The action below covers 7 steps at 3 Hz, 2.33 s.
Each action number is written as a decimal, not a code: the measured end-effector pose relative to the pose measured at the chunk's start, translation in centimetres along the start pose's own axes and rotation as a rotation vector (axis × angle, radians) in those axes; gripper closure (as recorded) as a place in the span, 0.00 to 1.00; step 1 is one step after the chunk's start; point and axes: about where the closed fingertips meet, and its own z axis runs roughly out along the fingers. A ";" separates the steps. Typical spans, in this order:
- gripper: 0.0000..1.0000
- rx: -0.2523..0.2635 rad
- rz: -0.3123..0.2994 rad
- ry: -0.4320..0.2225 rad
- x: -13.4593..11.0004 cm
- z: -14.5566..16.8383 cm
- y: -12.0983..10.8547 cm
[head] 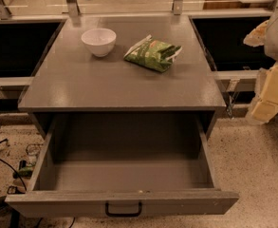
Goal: Close top drawer
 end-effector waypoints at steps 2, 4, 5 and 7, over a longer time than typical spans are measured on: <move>0.10 0.000 0.000 0.000 0.0 0.0 0.0; 0.25 0.000 0.000 0.000 0.0 0.0 0.0; 0.39 0.000 0.000 0.000 0.0 0.0 0.0; 0.93 0.009 0.001 -0.005 0.1 -0.2 0.0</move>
Offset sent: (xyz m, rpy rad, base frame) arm 0.0000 0.0000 0.0000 0.0000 0.0000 0.0000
